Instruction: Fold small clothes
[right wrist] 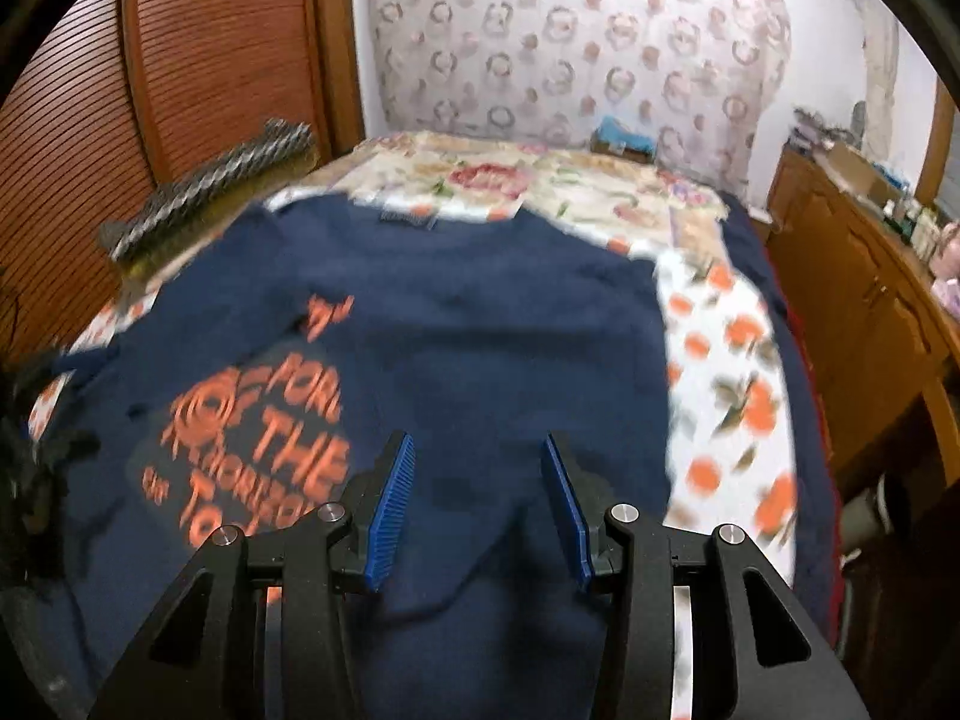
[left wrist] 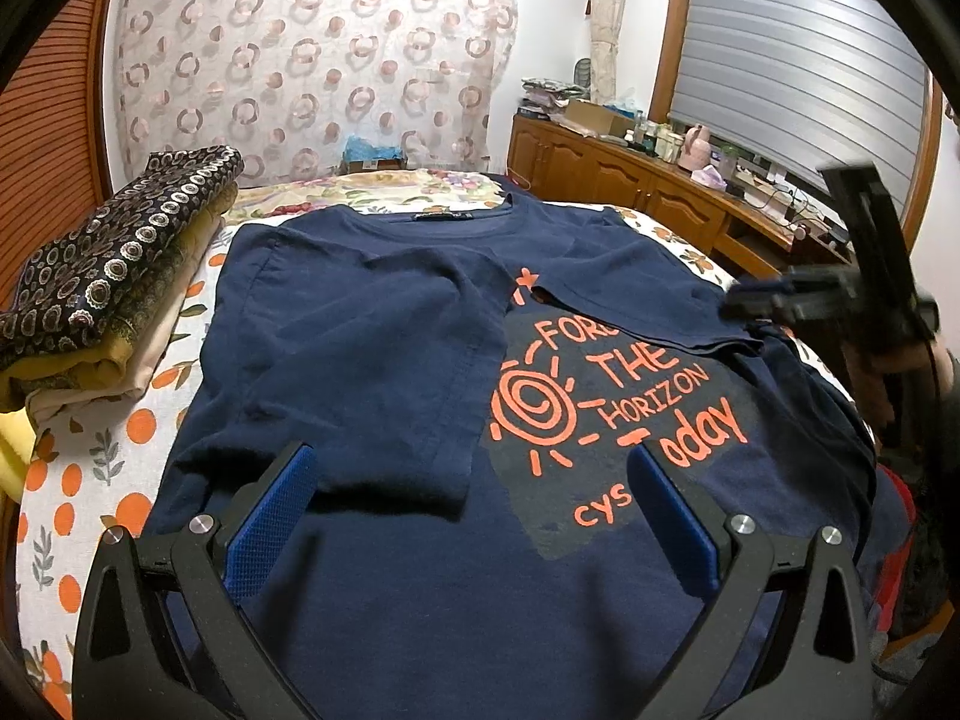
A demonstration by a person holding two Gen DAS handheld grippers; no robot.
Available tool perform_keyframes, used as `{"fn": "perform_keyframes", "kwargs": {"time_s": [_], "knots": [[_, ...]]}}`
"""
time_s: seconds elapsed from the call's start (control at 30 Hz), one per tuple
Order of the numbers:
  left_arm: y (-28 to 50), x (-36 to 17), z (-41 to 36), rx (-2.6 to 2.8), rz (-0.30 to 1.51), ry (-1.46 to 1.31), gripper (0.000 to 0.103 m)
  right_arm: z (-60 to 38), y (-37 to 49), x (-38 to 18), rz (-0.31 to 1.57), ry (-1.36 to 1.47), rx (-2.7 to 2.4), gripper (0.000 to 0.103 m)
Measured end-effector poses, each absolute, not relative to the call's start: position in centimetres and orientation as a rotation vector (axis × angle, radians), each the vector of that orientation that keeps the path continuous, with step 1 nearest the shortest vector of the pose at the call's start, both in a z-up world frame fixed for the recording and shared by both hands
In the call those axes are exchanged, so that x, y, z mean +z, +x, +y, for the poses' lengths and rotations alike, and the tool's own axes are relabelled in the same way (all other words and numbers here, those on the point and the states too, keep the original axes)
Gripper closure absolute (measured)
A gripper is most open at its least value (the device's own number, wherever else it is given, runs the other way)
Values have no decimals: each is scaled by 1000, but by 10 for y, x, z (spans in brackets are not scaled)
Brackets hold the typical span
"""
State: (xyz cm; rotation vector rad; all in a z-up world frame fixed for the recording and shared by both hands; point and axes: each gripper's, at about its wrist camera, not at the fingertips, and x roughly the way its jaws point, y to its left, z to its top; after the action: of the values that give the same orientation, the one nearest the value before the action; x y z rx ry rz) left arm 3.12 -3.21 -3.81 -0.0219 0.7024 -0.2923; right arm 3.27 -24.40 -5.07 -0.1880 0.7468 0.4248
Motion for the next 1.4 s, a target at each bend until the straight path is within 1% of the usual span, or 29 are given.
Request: {"fn": "perform_keyframes", "kwargs": {"time_s": [0.2,0.23,0.3,0.43,0.6,0.63,0.67,0.7,0.73,0.8,0.9,1.07,1.1,1.13,1.17,1.4], "knots": [[33,-38,-33,-290,703,-19,0,-216,15,-63,751,-260,454,57],[33,-38,-34,-289,704,-17,0,-215,16,-65,744,-277,445,72],[33,-37,-33,-288,703,-18,0,-214,17,-64,731,-281,425,98],[34,-36,-31,-282,701,-25,0,-211,12,-57,705,-237,470,100],[34,-33,-28,-277,696,-23,0,-202,4,-57,712,-212,562,100],[34,-32,-27,-276,694,-22,0,-201,6,-57,714,-215,567,97],[35,-31,-26,-275,692,-20,0,-200,7,-56,710,-230,553,91],[37,-30,-25,-277,691,-19,0,-207,6,-56,702,-242,534,75],[38,-28,-24,-276,690,-18,0,-210,2,-58,693,-244,523,62],[44,-25,-20,-264,690,-4,0,-215,7,-56,683,-231,511,56],[58,-21,-13,-242,694,16,0,-226,18,-51,665,-226,465,51],[90,-14,2,-203,696,31,0,-233,43,-47,648,-211,413,50],[96,-13,4,-196,698,32,0,-235,51,-47,650,-208,402,47],[103,-13,7,-187,701,33,0,-236,59,-48,654,-203,397,40],[110,-12,9,-182,704,33,0,-238,67,-51,659,-197,398,38],[152,-10,22,-144,736,30,0,-249,132,-64,701,-222,344,37]]}}
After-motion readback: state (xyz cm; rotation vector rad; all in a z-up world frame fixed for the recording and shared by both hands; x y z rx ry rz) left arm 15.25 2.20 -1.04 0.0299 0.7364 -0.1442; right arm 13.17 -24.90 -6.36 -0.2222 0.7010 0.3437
